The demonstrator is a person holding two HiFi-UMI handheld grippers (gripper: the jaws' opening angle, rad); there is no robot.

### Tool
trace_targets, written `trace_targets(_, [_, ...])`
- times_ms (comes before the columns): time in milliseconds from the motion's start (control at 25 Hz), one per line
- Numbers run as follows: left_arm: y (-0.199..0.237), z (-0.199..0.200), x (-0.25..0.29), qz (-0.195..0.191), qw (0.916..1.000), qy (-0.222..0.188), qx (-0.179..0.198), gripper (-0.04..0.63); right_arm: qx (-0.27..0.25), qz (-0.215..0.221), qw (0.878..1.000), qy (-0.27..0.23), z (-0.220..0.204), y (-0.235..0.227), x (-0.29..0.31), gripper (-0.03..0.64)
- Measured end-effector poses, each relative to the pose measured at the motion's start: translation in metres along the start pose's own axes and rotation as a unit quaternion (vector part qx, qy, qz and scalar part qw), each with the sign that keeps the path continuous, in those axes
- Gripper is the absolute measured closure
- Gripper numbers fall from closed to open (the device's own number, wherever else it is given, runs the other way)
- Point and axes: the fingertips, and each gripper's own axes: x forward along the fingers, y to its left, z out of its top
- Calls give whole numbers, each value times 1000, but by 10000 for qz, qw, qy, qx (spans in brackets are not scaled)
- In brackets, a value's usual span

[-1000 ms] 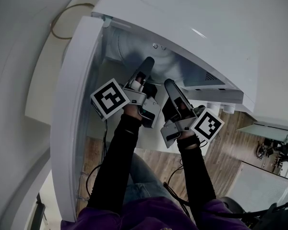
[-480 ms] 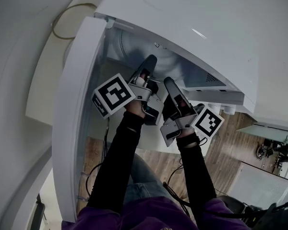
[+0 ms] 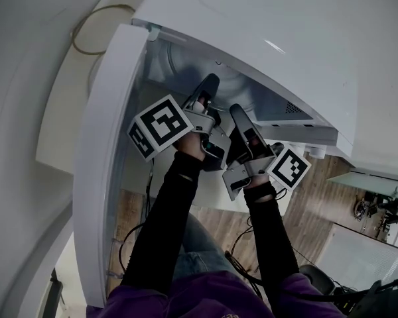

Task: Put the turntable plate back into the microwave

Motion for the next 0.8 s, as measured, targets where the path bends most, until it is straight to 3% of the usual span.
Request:
trace_targets(360, [-2, 1, -2, 177, 9998, 14, -28, 554, 281, 59, 9994, -200, 3, 4, -2, 514])
trace_targets(520, [-1, 0, -1, 227, 9996, 70, 144, 551, 642, 123, 9972, -353, 2, 1, -2, 529])
trace_targets(800, [-5, -3, 1, 107, 9988, 270, 405, 553, 671, 130, 9966, -469, 5, -1, -4, 534])
